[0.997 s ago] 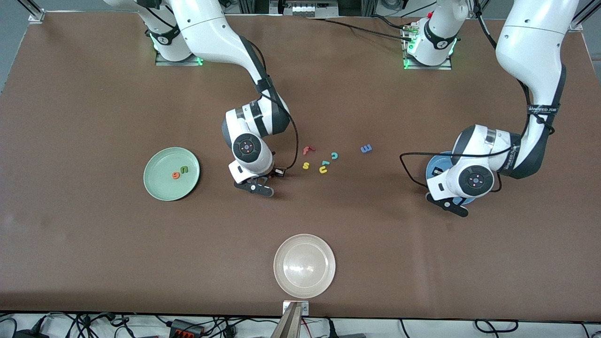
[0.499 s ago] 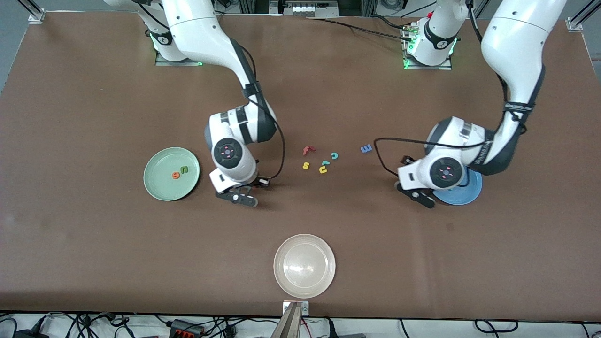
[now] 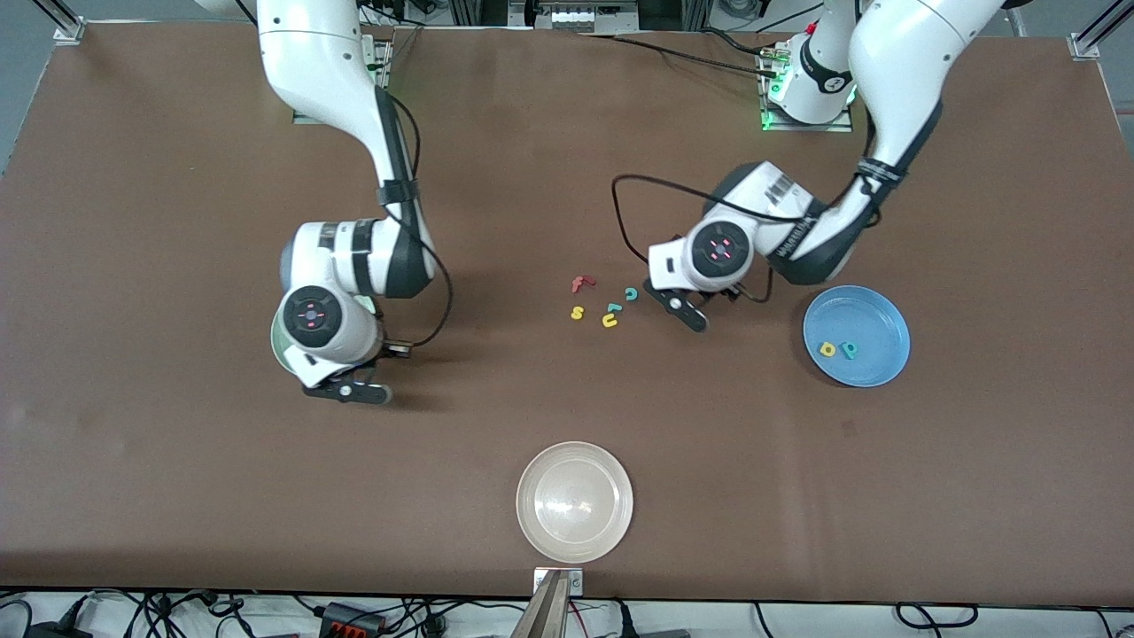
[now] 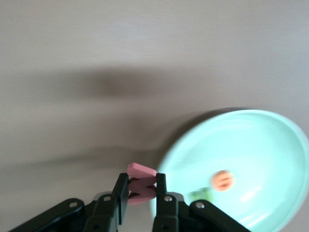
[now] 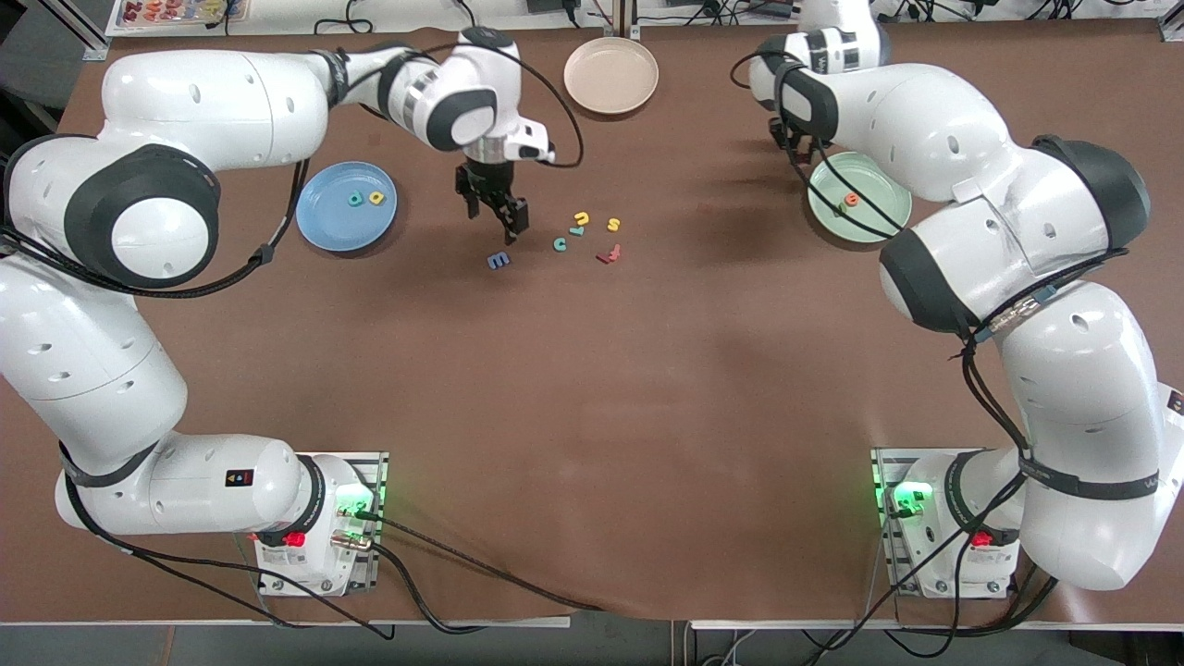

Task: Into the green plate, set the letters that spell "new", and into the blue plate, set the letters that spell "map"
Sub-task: 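Carry the w to the green plate while the left gripper grasps blue m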

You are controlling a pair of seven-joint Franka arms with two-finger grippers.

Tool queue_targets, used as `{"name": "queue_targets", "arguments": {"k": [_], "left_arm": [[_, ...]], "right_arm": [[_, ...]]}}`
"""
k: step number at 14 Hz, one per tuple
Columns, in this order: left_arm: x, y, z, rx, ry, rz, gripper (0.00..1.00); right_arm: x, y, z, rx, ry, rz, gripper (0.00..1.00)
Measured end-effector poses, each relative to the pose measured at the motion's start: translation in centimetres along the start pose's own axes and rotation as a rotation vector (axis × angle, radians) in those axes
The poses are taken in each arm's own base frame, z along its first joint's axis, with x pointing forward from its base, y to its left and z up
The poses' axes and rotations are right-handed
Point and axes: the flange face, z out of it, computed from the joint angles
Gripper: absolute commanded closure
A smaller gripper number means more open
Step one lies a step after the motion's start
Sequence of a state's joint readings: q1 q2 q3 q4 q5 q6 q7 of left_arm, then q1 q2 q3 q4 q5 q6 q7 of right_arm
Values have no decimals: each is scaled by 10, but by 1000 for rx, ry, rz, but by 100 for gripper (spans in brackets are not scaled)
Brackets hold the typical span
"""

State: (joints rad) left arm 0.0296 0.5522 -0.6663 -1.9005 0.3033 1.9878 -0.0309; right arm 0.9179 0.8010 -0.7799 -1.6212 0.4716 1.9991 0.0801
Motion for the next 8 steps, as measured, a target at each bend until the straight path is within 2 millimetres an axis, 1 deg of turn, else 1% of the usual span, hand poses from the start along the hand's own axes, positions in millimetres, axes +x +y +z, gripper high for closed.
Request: {"name": "queue_targets", "arguments": {"k": [1,2,3,5,6,8], "left_arm": [[-2,13,9,49,-4,46,0],[-4,22,18,101,-14,90,0],[-6,27,26,140,-23,120,0],[-7,28,36,163,-18,145,1],[-6,26,40,168,-10,153,7],[-3,22,51,183,-7,174,14]], "right_arm": [[1,19,6,-8,-13,-17,99],[1,35,11,-11,-26,-29,96],[0,50,15,-9,-41,-35,96],[-6,79,25,8,-74,-39,96],[-9,92,28,14,-87,-45,96],[-13,113,31,24,-102,-55,96]]}}
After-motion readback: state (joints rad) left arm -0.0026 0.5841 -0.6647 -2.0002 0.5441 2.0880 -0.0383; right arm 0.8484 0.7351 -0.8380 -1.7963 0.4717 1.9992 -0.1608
